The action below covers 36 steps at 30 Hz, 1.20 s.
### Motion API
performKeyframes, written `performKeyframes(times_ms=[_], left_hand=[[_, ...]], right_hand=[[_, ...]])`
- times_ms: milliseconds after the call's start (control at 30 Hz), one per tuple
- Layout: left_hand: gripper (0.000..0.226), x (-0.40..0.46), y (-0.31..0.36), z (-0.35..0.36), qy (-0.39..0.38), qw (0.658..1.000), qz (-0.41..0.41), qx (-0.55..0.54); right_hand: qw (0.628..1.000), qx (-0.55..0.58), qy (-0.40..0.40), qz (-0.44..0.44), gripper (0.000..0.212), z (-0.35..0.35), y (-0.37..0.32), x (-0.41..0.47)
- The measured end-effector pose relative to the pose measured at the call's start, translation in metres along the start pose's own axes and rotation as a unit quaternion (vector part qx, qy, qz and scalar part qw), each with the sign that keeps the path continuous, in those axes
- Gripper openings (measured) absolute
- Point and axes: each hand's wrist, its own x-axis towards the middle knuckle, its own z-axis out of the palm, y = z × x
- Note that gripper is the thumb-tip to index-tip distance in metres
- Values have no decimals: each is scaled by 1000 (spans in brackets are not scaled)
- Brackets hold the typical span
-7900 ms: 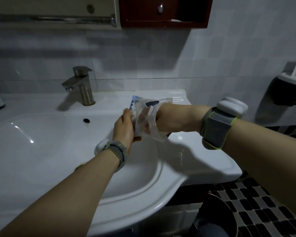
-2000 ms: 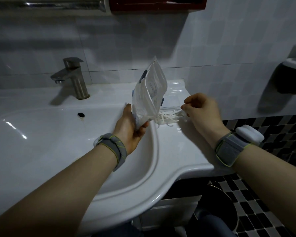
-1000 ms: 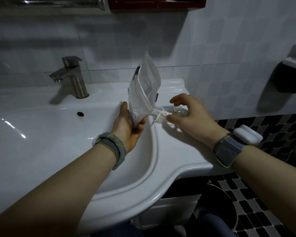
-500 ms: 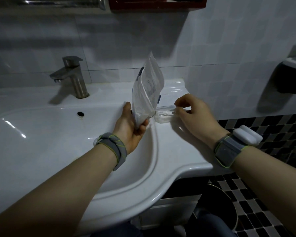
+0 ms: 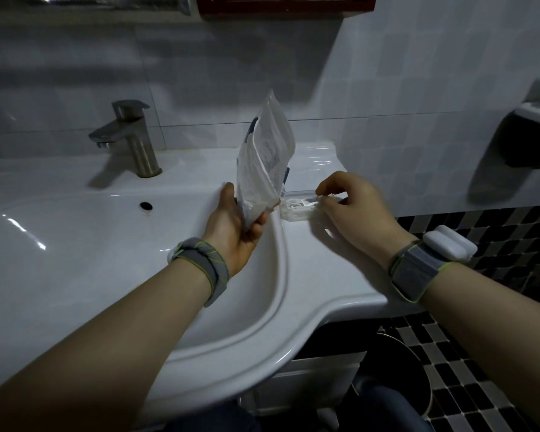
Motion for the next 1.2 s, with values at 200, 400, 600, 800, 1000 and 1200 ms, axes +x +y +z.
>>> performKeyframes(times_ms=[200, 400, 600, 800, 1000, 1200], left_hand=[[46, 1, 10, -10, 8, 999, 11, -30], [44, 3, 5, -10, 3, 1000, -15, -19], [40, 6, -5, -2, 0, 999, -18, 38], [40, 5, -8, -3, -13, 999, -16, 46], [44, 6, 5, -11, 4, 1000, -2, 3], [41, -1, 49, -57, 61, 997, 46, -27]], right_hand=[[999, -24, 27, -19, 15, -1, -2, 1], [997, -28, 60, 31, 17, -5, -2, 1], [996, -30, 67, 56, 19, -6, -3, -1], [997, -22, 60, 30, 20, -5, -2, 0], [994, -34, 97, -33, 17, -7, -13, 1], [976, -72, -41, -201, 20, 32, -90, -1]])
